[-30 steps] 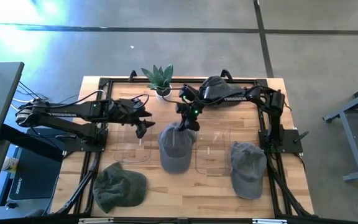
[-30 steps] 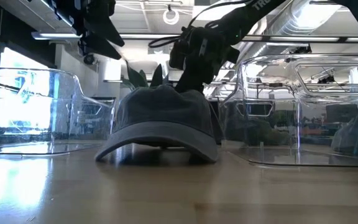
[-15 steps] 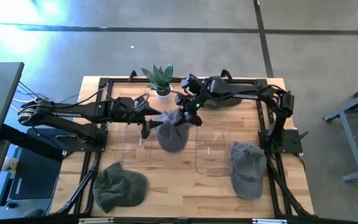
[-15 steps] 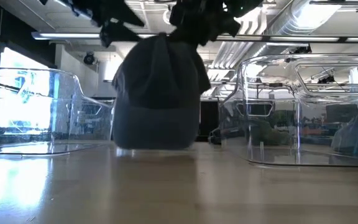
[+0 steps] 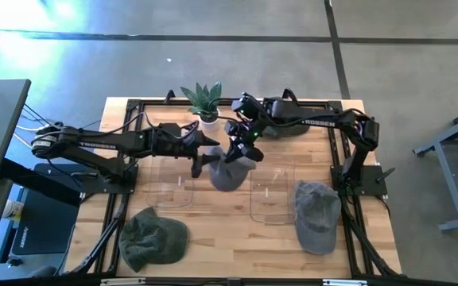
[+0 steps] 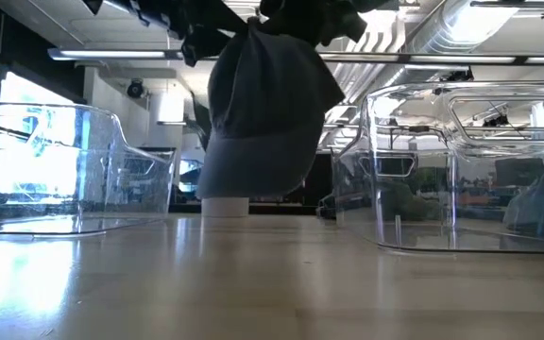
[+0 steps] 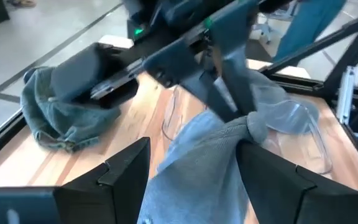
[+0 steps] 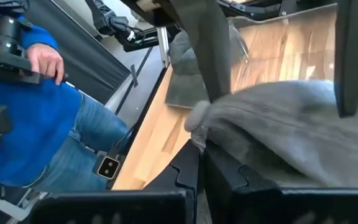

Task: Pick & Place hat
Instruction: Put the gray cap into the right transparent bin

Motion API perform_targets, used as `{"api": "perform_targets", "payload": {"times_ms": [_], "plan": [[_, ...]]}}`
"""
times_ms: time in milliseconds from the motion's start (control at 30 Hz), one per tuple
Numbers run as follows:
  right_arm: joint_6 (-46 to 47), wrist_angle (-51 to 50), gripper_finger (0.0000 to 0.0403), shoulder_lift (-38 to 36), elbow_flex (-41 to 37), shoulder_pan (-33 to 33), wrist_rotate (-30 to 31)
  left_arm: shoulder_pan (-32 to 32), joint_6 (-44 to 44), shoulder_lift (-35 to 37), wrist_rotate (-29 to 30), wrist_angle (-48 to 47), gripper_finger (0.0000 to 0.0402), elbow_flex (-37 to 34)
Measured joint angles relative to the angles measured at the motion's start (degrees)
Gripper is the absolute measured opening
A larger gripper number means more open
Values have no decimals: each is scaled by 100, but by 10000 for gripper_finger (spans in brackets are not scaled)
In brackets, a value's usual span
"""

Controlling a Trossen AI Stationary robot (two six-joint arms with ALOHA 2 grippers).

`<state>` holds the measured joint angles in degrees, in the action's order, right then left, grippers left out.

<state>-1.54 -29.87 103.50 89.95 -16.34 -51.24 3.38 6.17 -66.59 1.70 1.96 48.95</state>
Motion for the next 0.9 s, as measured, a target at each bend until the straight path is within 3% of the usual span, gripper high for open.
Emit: {"api": "perform_targets", "payload": {"times_ms": [233, 567, 767, 900], "plan": [[-6, -16, 7, 2, -2, 2, -172, 0, -844, -170, -295, 55, 235, 153], [60, -41, 7, -11, -4, 4, -223, 34, -854, -589, -1107, -171, 234, 129], [150, -91, 4, -155, -2, 0, -222, 325, -782, -621, -2237, -466, 233, 140], [151, -187, 9, -345, -2, 2, -237, 387, -785, -583, -3223, -459, 208, 140]]}}
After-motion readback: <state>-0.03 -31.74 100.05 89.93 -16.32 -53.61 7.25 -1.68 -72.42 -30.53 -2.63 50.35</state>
